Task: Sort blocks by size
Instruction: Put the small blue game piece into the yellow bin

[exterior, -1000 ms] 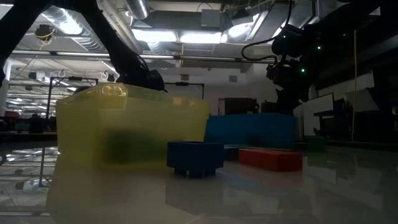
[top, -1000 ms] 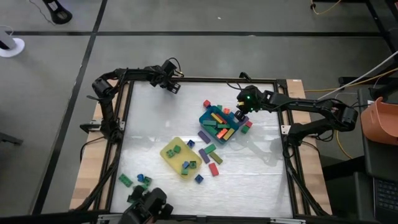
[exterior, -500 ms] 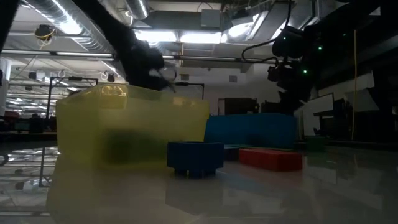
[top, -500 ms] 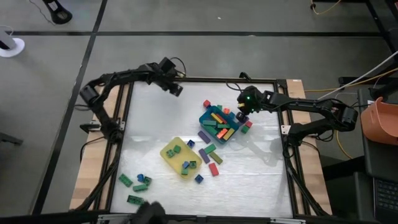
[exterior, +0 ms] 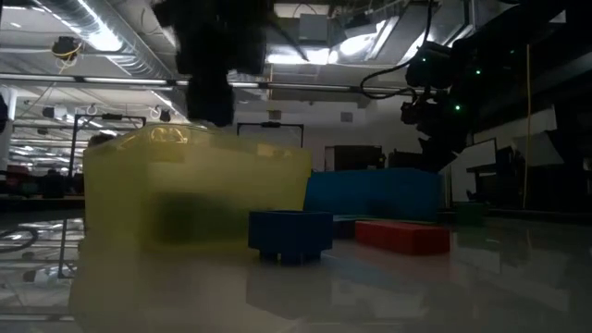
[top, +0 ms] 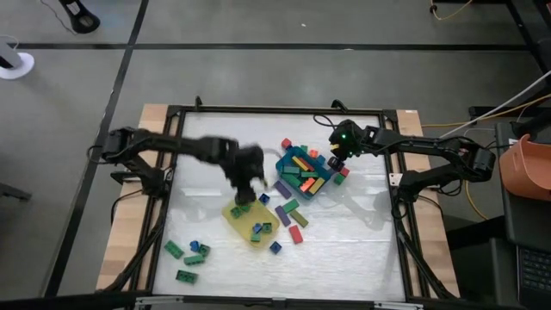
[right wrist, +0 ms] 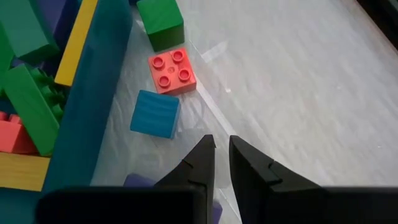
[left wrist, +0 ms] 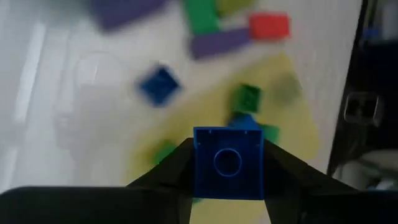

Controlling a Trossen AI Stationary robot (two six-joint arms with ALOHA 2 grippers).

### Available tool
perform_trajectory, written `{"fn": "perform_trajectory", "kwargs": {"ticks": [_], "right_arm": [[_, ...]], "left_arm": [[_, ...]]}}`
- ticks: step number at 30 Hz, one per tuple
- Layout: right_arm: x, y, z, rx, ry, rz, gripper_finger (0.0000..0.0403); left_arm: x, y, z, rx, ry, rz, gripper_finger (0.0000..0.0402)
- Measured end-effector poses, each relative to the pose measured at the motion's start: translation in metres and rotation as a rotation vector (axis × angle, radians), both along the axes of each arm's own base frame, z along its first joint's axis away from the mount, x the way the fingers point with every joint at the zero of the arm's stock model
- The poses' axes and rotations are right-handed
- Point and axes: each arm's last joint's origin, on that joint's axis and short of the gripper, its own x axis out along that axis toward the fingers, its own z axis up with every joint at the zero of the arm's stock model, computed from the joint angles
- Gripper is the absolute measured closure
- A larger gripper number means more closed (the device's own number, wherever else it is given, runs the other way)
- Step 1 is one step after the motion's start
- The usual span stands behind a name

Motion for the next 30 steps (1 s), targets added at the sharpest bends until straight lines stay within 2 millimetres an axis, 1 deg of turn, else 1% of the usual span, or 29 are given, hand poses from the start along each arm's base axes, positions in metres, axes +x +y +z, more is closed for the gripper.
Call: {"fn": "perform_trajectory", "kwargs": {"ticks": [2, 5, 9, 14, 17, 19, 22, 25, 27, 30], "right_arm": [[0.000, 0.000, 0.000, 0.000, 0.000, 0.000, 0.0352], [0.000, 0.000, 0.000, 0.000, -0.001, 0.000, 0.0352], [0.000, 0.000, 0.000, 0.005, -0.004, -0.010, 0.0352], [-0.001, 0.001, 0.003, 0.016, -0.024, -0.036, 0.0352], [-0.004, 0.003, 0.010, 0.013, -0.058, -0.030, 0.0352], [-0.007, 0.004, 0.016, 0.010, -0.087, -0.024, 0.0352], [-0.011, 0.007, 0.026, -0.004, -0.137, -0.034, 0.0352], [-0.014, 0.009, 0.033, -0.007, -0.179, -0.051, 0.0352], [-0.016, 0.009, 0.036, -0.009, -0.190, -0.053, 0.0352], [-0.016, 0.010, 0.037, -0.003, -0.196, -0.047, 0.0352]], "left_arm": [[0.004, -0.028, 0.000, 0.049, -0.020, -0.039, 0.0263], [0.005, -0.059, 0.000, 0.162, -0.049, -0.007, 0.0254], [0.004, -0.085, -0.004, 0.289, -0.063, 0.079, 0.0240], [0.002, -0.100, -0.009, 0.306, -0.048, 0.145, 0.0216], [0.001, -0.105, -0.010, 0.289, -0.043, 0.136, 0.0203], [-0.001, -0.105, -0.009, 0.244, -0.023, 0.155, 0.0199], [-0.010, -0.104, -0.006, 0.118, 0.095, 0.258, 0.0197], [-0.022, -0.105, -0.006, -0.010, 0.277, 0.391, 0.0197], [-0.030, -0.112, -0.007, -0.070, 0.395, 0.475, 0.0197], [-0.043, -0.125, -0.009, -0.089, 0.530, 0.531, 0.0196]]}}
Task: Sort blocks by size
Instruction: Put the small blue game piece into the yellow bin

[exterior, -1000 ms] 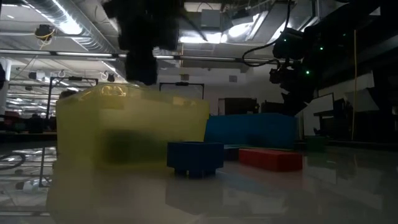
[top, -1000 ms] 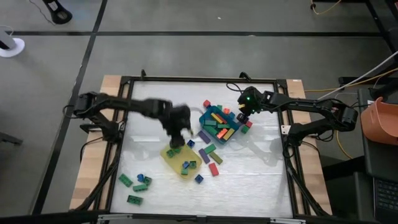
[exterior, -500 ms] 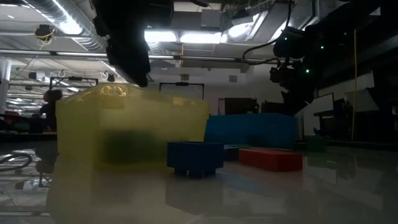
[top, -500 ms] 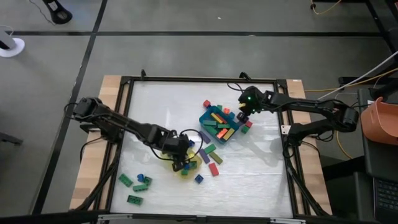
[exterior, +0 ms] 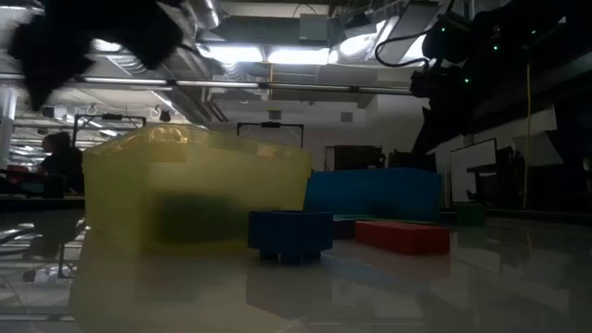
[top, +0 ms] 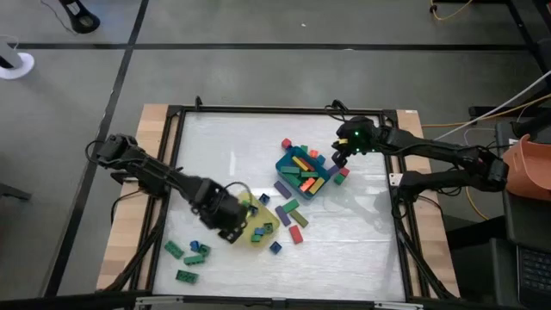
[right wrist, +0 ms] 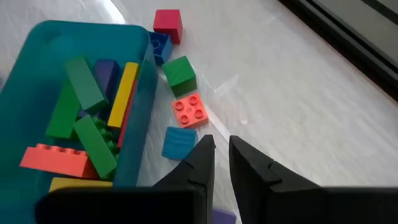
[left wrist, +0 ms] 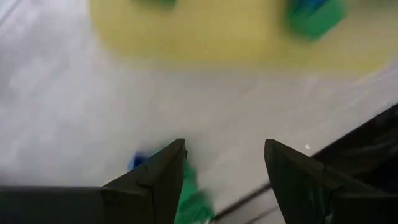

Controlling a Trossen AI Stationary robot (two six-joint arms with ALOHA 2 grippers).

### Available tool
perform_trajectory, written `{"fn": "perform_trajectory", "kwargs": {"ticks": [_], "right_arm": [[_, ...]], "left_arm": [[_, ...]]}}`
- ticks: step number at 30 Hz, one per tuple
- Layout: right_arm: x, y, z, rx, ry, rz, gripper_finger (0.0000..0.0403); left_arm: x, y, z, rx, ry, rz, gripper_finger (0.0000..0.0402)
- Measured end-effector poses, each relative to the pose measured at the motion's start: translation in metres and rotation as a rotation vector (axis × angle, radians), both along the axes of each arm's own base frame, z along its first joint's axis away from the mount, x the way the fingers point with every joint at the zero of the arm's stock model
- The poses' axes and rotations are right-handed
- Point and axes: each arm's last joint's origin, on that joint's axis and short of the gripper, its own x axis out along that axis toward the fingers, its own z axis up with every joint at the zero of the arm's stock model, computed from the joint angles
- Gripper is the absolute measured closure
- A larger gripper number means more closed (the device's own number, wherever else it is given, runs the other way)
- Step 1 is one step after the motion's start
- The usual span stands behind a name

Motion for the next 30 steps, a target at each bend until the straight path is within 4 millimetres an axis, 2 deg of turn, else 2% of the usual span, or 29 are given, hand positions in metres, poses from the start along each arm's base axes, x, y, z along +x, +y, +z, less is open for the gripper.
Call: {"fn": "perform_trajectory", "kwargs": {"ticks": [5, 12, 18, 21, 24, 30], "right_arm": [[0.000, 0.000, 0.000, 0.002, -0.002, 0.003, 0.0352], [0.000, 0.000, 0.000, 0.001, -0.002, 0.003, 0.0352], [0.000, 0.000, 0.000, -0.013, 0.007, 0.021, 0.0352], [0.000, 0.000, 0.000, -0.016, 0.009, 0.025, 0.0352], [0.000, 0.000, -0.001, -0.018, 0.010, 0.023, 0.0352], [-0.001, -0.001, -0.001, -0.040, 0.024, 0.000, 0.0352]], "left_arm": [[-0.018, -0.023, -0.001, 0.022, 0.123, 0.113, 0.0196], [-0.038, -0.051, -0.003, 0.079, 0.183, 0.348, 0.0196], [-0.062, -0.071, -0.017, 0.117, 0.260, 0.581, 0.0196], [-0.070, -0.077, -0.023, 0.138, 0.264, 0.658, 0.0196], [-0.072, -0.080, -0.029, 0.126, 0.231, 0.654, 0.0196], [-0.075, -0.076, -0.047, 0.170, 0.211, 0.659, 0.0196]]}}
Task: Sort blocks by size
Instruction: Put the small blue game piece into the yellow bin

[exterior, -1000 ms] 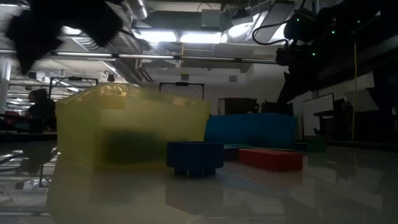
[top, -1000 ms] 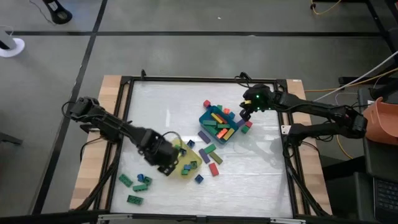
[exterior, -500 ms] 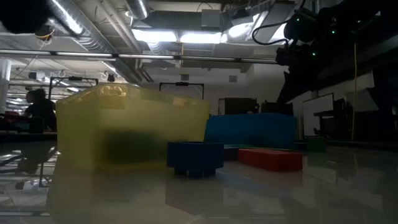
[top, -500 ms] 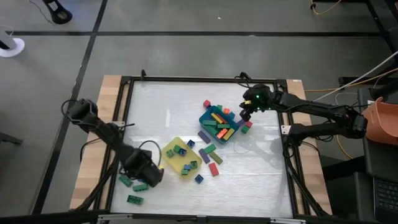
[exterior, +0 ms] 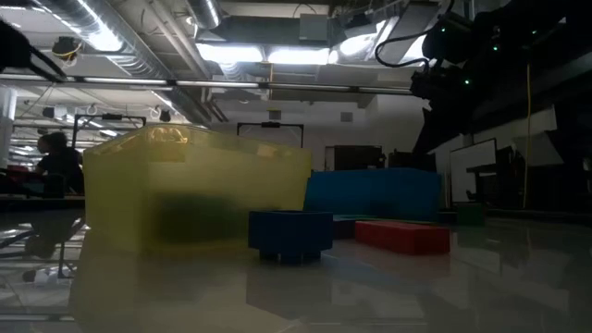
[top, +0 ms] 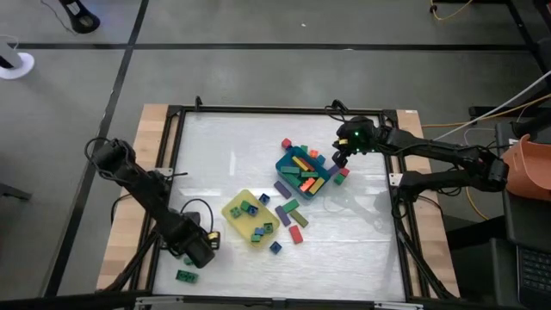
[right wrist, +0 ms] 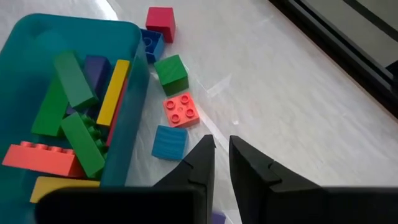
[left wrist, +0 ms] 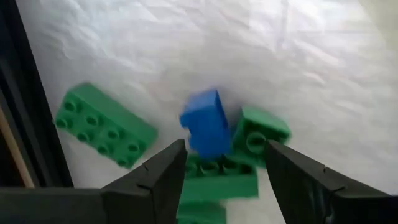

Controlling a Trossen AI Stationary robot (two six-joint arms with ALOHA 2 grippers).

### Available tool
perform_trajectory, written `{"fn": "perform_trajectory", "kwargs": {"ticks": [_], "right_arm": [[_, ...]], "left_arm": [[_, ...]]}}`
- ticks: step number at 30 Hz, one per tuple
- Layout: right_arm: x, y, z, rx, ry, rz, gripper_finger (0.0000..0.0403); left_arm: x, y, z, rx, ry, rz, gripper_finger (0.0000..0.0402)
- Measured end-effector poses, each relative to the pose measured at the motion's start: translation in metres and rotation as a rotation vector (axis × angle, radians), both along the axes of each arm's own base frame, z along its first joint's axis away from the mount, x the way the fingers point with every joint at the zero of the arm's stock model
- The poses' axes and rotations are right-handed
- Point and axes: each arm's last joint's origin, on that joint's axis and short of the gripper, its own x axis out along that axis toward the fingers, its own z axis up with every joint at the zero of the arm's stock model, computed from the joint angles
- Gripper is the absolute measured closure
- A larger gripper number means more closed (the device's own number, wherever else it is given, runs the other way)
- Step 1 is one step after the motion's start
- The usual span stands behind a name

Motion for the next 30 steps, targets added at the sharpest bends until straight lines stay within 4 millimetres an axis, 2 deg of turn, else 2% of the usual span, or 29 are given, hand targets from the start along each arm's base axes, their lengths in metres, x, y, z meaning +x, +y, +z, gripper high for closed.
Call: {"fn": "perform_trajectory", "kwargs": {"ticks": [13, 25, 30], "right_arm": [[-0.002, 0.001, -0.002, 0.007, 0.025, -0.005, 0.0352], [-0.002, 0.001, -0.002, 0.006, 0.025, -0.005, 0.0352], [-0.002, 0.001, -0.002, 0.006, 0.026, -0.005, 0.0352]], "left_arm": [[-0.005, 0.005, -0.017, 0.009, 0.005, 0.000, 0.0200], [-0.006, 0.006, -0.031, -0.032, -0.039, -0.020, 0.0307], [-0.005, 0.006, -0.031, -0.023, -0.056, -0.025, 0.0324]]}}
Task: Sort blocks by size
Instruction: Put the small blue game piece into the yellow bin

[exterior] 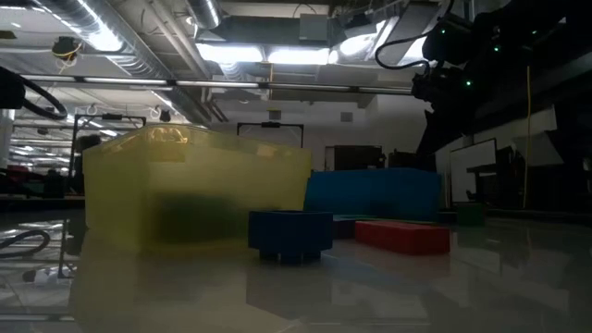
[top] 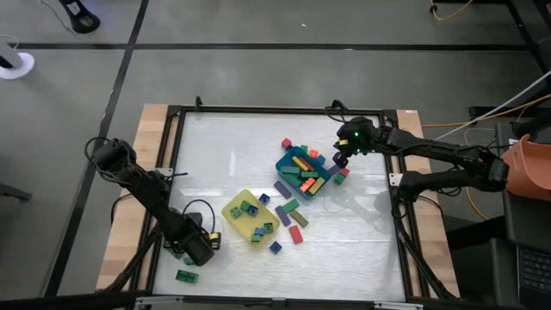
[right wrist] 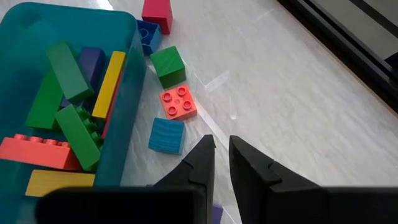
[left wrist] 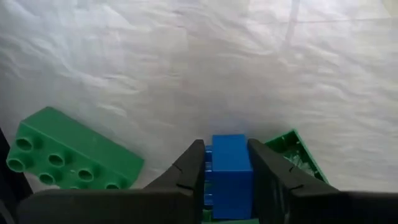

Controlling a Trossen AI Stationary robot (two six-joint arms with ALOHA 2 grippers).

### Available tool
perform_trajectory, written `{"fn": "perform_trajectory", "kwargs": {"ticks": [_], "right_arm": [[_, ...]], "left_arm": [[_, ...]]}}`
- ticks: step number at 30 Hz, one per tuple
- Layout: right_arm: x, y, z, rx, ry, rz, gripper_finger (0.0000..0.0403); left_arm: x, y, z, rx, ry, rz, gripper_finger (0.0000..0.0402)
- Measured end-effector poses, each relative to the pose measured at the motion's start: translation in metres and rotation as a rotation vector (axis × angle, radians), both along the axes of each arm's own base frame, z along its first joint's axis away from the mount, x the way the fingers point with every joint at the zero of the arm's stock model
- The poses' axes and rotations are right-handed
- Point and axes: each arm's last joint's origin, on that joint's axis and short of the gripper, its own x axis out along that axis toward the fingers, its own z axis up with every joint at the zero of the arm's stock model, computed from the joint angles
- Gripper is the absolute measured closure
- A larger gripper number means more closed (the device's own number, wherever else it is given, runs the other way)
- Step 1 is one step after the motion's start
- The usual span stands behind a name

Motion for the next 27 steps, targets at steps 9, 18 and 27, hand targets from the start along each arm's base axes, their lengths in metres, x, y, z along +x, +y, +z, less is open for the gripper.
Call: {"fn": "perform_trajectory", "kwargs": {"ticks": [9, 18, 27], "right_arm": [[0.000, 0.000, 0.000, -0.001, -0.001, 0.000, 0.0352], [0.000, 0.000, 0.000, -0.002, -0.002, 0.000, 0.0352], [0.000, 0.000, 0.000, -0.002, -0.003, -0.001, 0.0352]], "left_arm": [[0.002, 0.006, 0.006, 0.046, -0.071, 0.014, 0.0322], [0.000, 0.014, 0.030, 0.089, -0.255, 0.046, 0.0321], [0.020, 0.029, 0.051, 0.359, -0.666, 0.107, 0.0317]]}}
